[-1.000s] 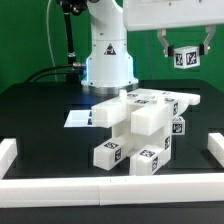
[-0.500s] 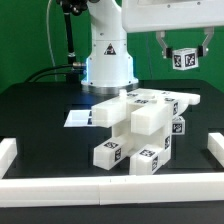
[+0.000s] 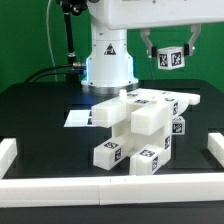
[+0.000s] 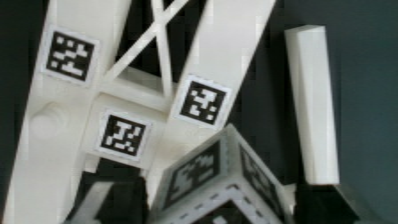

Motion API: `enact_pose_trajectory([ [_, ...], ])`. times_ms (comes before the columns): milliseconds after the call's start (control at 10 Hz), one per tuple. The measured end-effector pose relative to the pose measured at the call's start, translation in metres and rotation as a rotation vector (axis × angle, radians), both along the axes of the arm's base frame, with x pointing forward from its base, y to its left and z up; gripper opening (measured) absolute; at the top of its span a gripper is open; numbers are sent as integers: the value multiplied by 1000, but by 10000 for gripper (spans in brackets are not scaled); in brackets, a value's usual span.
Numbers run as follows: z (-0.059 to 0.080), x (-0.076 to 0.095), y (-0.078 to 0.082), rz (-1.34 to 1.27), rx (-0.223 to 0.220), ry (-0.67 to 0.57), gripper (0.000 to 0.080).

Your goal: Assemble chair

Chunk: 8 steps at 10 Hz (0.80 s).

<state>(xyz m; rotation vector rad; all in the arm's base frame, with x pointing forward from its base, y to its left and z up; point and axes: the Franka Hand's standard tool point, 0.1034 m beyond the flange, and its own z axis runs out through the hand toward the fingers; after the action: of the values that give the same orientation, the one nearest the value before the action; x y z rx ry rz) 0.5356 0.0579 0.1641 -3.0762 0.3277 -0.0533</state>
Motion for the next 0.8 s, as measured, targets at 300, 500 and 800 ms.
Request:
enact_pose_trajectory([
  [300,-9,15,-9,133,-34,-64,399],
  [500,-9,15,-10,131,-34,-64,399],
  [800,-20,22,-25,212,-89,-49,399],
])
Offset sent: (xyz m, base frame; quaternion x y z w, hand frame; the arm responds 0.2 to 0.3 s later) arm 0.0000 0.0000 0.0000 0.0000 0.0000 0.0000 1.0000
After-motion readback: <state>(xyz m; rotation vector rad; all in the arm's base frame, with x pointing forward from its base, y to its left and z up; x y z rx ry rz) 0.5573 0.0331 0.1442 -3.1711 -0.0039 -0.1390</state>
